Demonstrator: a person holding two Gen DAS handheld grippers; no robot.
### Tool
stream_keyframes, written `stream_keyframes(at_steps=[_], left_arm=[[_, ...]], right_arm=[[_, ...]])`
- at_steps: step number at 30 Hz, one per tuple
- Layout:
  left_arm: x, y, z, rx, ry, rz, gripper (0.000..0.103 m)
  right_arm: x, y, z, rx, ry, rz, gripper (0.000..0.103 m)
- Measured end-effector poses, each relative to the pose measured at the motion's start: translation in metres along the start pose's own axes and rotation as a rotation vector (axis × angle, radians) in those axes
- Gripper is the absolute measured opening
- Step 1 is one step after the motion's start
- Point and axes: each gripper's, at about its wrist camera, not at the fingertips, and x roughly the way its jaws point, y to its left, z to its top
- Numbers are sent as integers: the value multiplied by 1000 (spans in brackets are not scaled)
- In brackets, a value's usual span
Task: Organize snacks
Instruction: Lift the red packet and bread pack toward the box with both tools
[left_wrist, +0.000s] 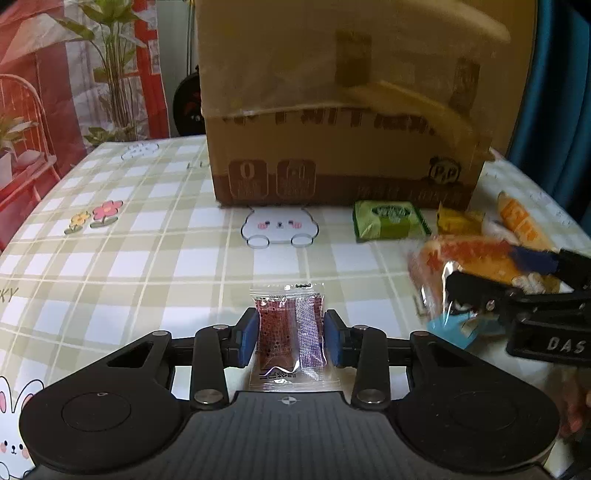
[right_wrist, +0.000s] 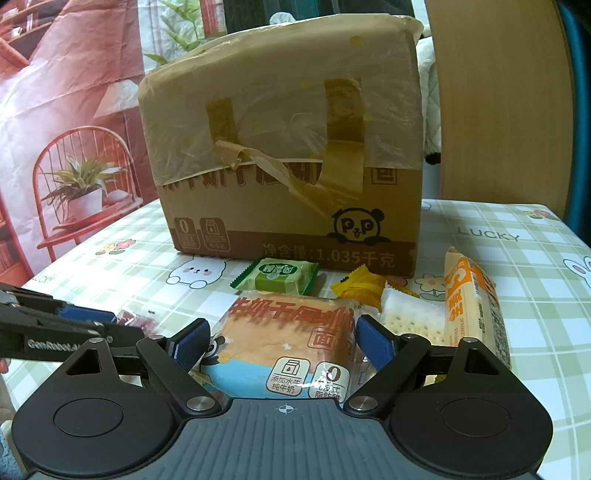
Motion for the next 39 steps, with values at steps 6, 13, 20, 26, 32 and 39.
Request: stream_keyframes(at_steps=[6,13,20,26,32,39], left_arm=[[-7,2,1,-6,-29,-8,40],[-11,8,2,-33,-44,-6,40],[-15,12,5,-54,-68,-20,40],[-19,18,7,-74,-89,-29,40],[-24,24,10,-93,-109,-37,40],[-29,30,15,-111,-137,-40,40]], right_arm=[[0,-1,0,1,1,-2,85],[1,-1,1,-2,6,-3,86],[7,6,4,-41,51,-21,94],[11,13,8,-79,92,-45,94],[7,13,16,-97,109,-45,78],[-4,9,21,-69,88,-51,75]])
